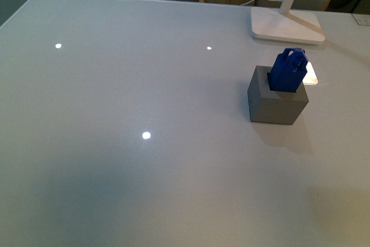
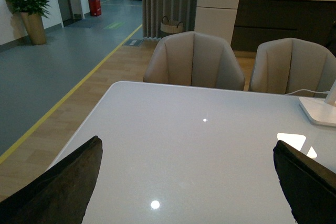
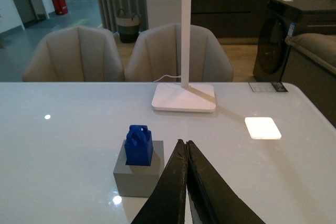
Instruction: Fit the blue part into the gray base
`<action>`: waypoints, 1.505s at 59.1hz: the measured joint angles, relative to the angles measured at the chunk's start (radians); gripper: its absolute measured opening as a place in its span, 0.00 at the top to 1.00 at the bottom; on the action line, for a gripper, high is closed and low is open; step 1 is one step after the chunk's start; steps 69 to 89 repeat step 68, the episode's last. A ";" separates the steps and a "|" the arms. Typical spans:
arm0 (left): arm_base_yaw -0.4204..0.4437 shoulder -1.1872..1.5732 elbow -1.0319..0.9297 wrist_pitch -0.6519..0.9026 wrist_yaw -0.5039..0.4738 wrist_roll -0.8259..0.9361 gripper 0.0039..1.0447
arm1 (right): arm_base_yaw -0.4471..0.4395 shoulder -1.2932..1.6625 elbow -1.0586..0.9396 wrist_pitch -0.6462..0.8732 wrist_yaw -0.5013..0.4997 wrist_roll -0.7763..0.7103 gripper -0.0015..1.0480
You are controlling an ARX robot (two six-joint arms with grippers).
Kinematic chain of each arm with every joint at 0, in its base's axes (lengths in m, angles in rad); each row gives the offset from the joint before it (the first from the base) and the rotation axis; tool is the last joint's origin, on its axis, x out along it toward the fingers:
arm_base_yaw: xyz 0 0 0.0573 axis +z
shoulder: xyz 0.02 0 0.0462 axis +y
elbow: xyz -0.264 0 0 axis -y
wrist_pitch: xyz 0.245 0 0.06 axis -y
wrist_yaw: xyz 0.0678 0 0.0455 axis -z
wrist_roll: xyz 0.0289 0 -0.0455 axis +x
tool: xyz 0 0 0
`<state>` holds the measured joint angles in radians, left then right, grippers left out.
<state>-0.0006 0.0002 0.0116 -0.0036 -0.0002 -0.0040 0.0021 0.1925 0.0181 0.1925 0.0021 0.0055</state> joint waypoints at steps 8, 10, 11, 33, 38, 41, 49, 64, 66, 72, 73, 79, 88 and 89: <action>0.000 0.000 0.000 0.000 0.000 0.000 0.07 | 0.000 -0.121 0.000 -0.155 -0.001 0.000 0.98; 0.000 0.000 0.000 0.000 0.000 0.000 0.07 | 0.000 -0.162 0.000 -0.181 -0.001 0.000 0.98; 0.000 0.000 0.000 0.000 0.000 0.000 0.07 | 0.000 -0.177 0.000 -0.185 -0.001 0.000 0.98; 0.000 0.000 0.000 0.000 0.000 0.000 0.07 | 0.000 -0.186 0.000 -0.191 0.000 -0.002 0.43; 0.000 0.000 0.000 0.000 0.000 0.000 0.07 | 0.000 -0.186 0.000 -0.191 0.000 -0.002 0.25; 0.000 0.000 0.000 0.000 0.000 0.000 0.07 | 0.000 -0.186 0.000 -0.191 0.000 -0.002 0.13; 0.000 0.000 0.000 0.000 0.000 0.000 0.07 | 0.000 -0.186 0.000 -0.191 0.000 -0.002 0.09; 0.000 0.000 0.000 0.000 0.000 0.000 0.07 | 0.000 -0.186 0.000 -0.191 0.000 -0.002 0.09; 0.000 0.000 0.000 0.000 0.000 0.000 0.07 | 0.000 -0.186 0.000 -0.191 0.000 -0.002 0.09; 0.000 0.000 0.000 0.000 0.000 0.000 0.07 | 0.000 -0.186 0.000 -0.191 0.000 -0.002 0.09; 0.000 0.000 0.000 0.000 0.000 0.000 0.07 | 0.000 -0.186 0.000 -0.191 0.000 -0.002 0.09; 0.000 0.000 0.000 0.000 0.000 0.000 0.07 | 0.000 -0.186 0.000 -0.191 0.000 -0.002 0.09; 0.000 0.000 0.000 0.000 0.000 0.000 0.07 | 0.000 -0.186 0.000 -0.191 0.000 -0.002 0.09; 0.000 0.000 0.000 0.000 0.000 0.000 0.07 | 0.000 -0.186 0.000 -0.191 0.000 -0.002 0.09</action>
